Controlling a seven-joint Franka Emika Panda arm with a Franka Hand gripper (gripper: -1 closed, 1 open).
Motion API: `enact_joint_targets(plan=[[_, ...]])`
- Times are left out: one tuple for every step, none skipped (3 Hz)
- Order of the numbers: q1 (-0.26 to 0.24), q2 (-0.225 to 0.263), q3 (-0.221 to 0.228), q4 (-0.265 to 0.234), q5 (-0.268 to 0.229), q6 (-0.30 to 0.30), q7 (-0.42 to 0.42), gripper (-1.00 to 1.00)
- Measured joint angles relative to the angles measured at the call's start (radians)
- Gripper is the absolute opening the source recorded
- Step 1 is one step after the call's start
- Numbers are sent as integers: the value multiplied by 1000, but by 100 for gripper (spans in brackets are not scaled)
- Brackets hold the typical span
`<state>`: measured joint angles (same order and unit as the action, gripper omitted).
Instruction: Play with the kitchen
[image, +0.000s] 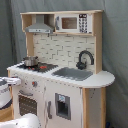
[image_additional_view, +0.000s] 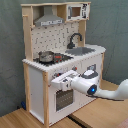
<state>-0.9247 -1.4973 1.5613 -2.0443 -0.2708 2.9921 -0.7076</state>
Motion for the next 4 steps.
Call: enact_joint_targets(plan=[[0, 1, 2, 11, 1, -35, -28, -100], [0, 1, 2, 11, 2, -40, -27, 100], [4, 2, 2, 11, 2, -98, 19, 100], [54, 5, 24, 10, 2, -127, 101, 100]])
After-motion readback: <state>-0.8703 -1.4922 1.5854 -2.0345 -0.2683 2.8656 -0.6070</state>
